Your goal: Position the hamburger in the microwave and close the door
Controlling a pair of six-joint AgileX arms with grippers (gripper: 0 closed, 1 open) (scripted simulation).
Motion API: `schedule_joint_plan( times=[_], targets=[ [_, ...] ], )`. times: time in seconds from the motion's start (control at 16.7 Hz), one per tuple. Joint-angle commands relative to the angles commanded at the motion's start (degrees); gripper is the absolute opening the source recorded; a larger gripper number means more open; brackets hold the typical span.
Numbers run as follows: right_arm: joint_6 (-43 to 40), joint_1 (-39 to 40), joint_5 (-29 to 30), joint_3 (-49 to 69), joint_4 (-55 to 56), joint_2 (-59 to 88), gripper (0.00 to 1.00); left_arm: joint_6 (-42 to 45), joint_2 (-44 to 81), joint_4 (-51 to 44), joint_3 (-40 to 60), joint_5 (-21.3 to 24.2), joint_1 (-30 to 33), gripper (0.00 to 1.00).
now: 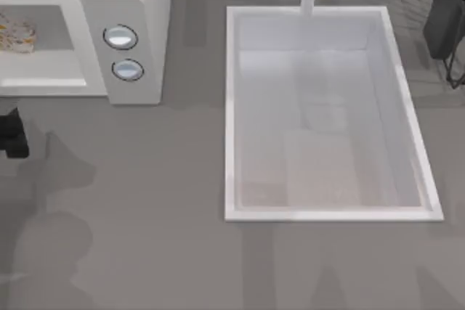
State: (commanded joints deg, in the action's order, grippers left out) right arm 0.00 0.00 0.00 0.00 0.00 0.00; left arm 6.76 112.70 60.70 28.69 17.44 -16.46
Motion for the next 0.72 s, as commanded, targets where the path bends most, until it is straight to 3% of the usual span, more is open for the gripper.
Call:
schedule_joint_plan(
  times=[0.48, 0.72],
  targets=[
    [0.0, 0.0, 0.0, 0.0, 0.0, 0.0, 1.00, 0.5, -2.3, 3.0, -4.7, 0.8, -0.9, 1.00],
    [0.0, 0.0, 0.0, 0.0, 0.0, 0.0, 1.00, 0.5, -8.1, -3.5, -3.2, 0.6, -0.9, 1.00]
  ],
)
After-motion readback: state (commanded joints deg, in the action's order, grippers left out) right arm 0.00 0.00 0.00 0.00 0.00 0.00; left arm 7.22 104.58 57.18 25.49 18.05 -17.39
